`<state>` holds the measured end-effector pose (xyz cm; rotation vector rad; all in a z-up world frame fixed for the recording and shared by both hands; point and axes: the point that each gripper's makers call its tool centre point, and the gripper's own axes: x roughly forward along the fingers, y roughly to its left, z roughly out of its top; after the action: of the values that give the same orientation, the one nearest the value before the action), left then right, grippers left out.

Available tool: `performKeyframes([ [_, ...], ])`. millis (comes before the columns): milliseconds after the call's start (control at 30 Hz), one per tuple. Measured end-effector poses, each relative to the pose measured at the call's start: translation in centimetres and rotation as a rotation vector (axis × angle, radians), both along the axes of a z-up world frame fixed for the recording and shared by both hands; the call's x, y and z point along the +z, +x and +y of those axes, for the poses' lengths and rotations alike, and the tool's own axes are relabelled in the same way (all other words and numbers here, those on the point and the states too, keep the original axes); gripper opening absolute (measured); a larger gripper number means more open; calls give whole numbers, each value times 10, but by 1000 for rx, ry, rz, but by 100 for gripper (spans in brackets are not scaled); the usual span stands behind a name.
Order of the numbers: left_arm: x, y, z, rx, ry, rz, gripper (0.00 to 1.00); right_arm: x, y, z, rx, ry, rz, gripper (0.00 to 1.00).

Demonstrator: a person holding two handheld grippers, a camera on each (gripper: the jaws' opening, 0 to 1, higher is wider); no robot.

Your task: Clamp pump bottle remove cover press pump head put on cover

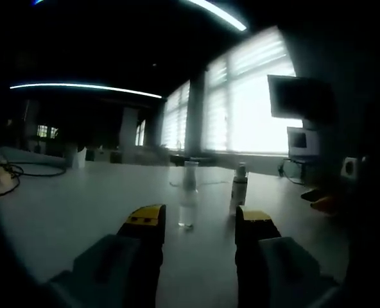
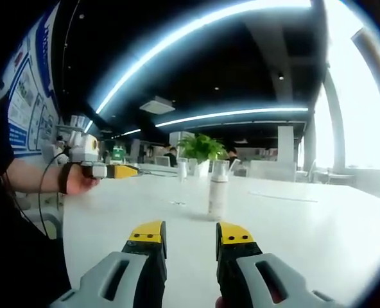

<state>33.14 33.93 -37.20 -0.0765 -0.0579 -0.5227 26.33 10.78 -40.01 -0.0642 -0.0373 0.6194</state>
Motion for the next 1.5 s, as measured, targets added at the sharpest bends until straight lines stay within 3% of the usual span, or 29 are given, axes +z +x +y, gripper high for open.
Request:
performKeyframes([
  [533, 1, 21, -15, -9, 41, 8, 35, 1, 1, -2, 1, 9, -3, 25],
  [967, 0, 53, -14, 9, 26, 19, 34, 2, 0, -1, 2, 11, -6, 25],
  [1500, -7, 70, -38, 16, 64, 27, 33, 2, 1, -2, -5, 12, -11, 25],
])
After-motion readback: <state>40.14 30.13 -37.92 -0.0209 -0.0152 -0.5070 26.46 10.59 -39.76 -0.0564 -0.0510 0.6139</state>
